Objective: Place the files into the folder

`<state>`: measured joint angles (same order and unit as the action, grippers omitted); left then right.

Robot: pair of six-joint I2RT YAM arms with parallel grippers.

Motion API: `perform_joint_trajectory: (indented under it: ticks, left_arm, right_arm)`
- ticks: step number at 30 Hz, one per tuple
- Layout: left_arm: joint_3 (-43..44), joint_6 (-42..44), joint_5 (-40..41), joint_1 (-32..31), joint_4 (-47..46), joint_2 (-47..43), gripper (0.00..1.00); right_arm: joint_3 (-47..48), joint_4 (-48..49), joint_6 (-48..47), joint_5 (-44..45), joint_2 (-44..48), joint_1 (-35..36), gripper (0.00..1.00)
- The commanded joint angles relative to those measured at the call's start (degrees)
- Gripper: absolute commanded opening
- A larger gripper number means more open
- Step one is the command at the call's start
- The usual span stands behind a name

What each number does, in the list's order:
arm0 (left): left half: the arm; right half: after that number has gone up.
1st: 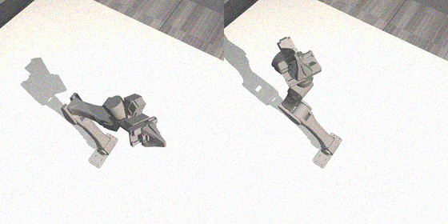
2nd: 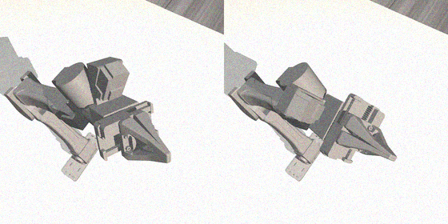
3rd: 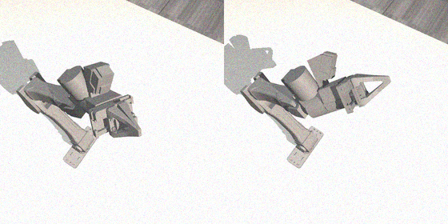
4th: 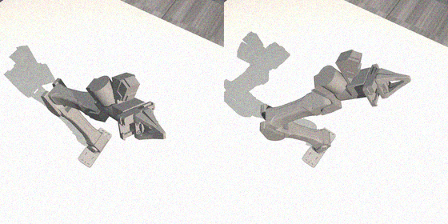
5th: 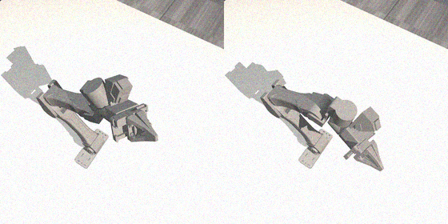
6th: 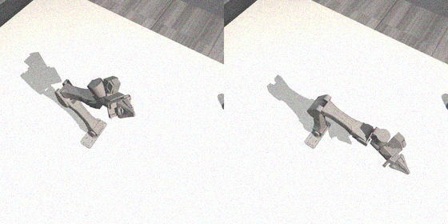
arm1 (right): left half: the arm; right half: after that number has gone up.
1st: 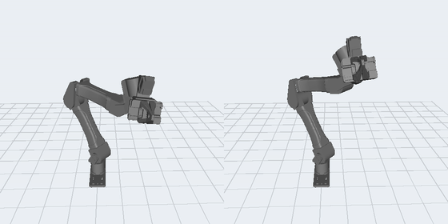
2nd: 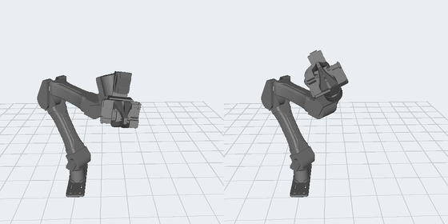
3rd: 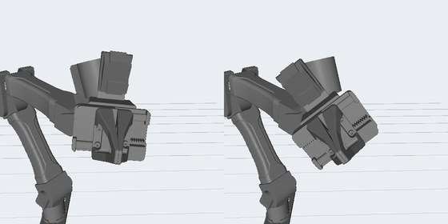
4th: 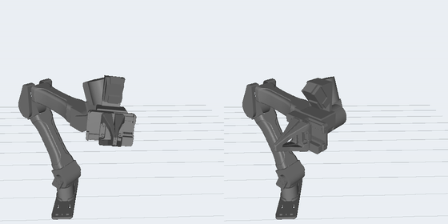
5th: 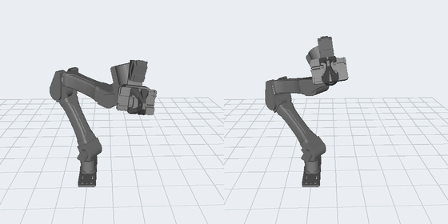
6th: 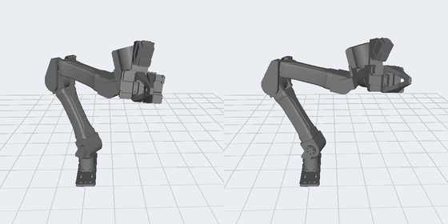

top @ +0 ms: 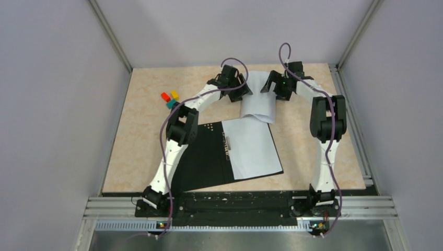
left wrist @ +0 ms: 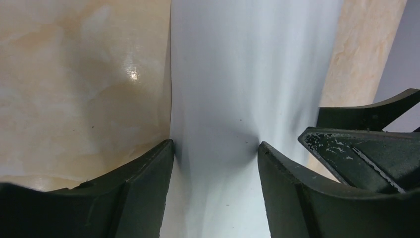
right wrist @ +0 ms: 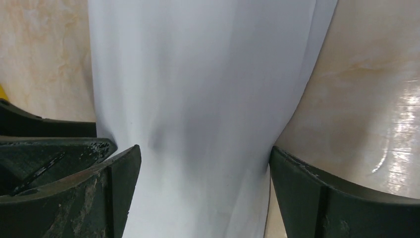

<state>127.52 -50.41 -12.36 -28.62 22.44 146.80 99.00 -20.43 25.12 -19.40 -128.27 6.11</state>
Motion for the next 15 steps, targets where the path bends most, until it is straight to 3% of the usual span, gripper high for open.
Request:
perform_joint_trajectory:
  ticks: [1,7,15]
  left_arm:
    - [1.7,2.0,-0.5,0.3,2.4,1.3,0.68]
    - [1.3,3.3,-2.1,1.2,3.1,1.1,0.62]
    - [-3.0,0.9,-11.5,1.9,-3.3,-0.7,0.61]
  right_arm:
    - [-2.5,-4.9,1.9,-6.2,-3.1,0.9,0.99]
    - [-3.5,-4.9,2.2,-3.2,-1.8,0.9,0.99]
    - [-3.9,-2.1,3.5,-9.1,-3.3,0.9,0.99]
